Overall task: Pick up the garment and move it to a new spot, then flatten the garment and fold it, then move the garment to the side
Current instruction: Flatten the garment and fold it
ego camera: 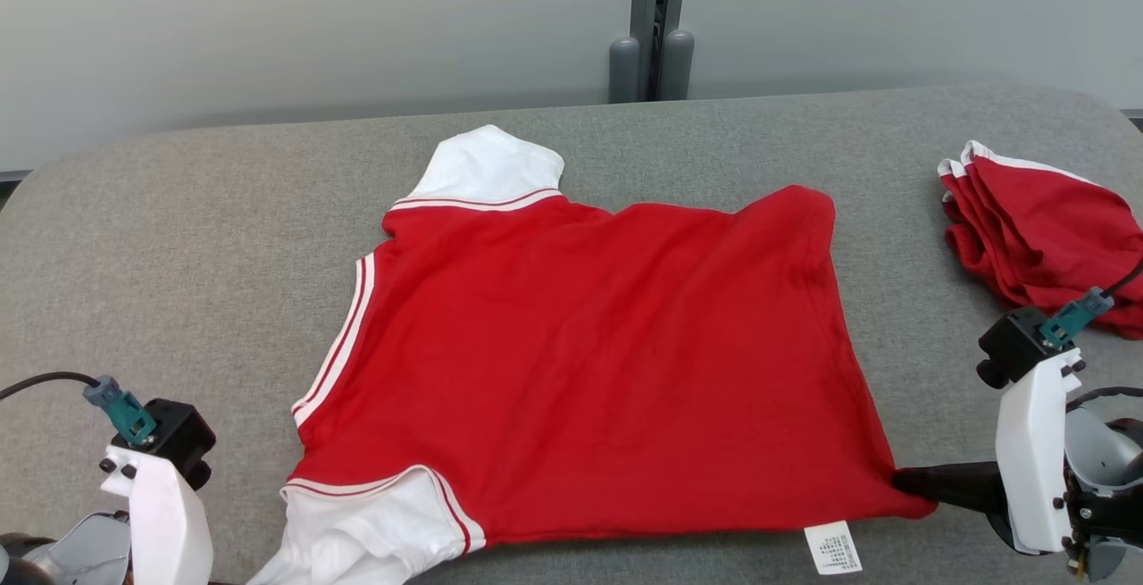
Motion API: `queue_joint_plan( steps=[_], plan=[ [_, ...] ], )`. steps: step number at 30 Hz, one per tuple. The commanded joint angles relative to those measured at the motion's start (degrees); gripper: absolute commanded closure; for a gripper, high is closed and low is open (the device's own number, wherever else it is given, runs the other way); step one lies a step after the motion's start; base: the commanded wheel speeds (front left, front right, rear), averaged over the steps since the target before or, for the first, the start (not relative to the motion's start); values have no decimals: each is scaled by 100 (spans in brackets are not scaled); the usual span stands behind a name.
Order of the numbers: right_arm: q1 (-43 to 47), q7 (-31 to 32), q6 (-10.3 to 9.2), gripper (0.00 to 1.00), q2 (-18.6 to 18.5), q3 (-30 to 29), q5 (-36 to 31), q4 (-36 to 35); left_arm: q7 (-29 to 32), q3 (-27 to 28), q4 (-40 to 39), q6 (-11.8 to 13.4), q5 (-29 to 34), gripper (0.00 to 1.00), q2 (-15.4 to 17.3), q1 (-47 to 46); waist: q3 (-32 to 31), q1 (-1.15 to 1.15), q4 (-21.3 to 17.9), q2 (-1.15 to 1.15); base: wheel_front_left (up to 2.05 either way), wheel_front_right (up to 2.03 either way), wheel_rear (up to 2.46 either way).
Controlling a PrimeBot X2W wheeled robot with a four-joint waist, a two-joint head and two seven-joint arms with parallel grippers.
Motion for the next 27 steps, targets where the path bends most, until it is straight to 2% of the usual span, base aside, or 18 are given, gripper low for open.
queue_joint_plan(
  steps=[1, 7, 12, 16, 27],
  plan=[
    [69, 56, 1, 100, -97, -29, 25, -104, 4, 49, -104, 70, -69, 100, 88, 102, 9, 0, -14, 0, 0, 0, 0],
    [69, 137, 1, 100, -190, -120, 65, -248, 45, 109, -282, 162, -185, 100, 187, 115, 54, 0, -46, 0, 0, 0, 0],
    [-97, 174, 1, 100, -54, -290, 144, -145, 204, 178, -136, 166, -156, 100, 53, -234, 222, 0, -91, 0, 0, 0, 0],
    [-254, 188, 1, 100, 74, -448, 251, 28, 435, 178, 192, 125, -27, 100, -167, -695, 439, 0, -140, 0, 0, 0, 0],
    [-605, 13, 1, 100, 407, -796, 493, 530, 752, 135, 1474, -62, 491, 100, -1044, -2124, 996, 0, -398, 0, 0, 0, 0]
  ],
)
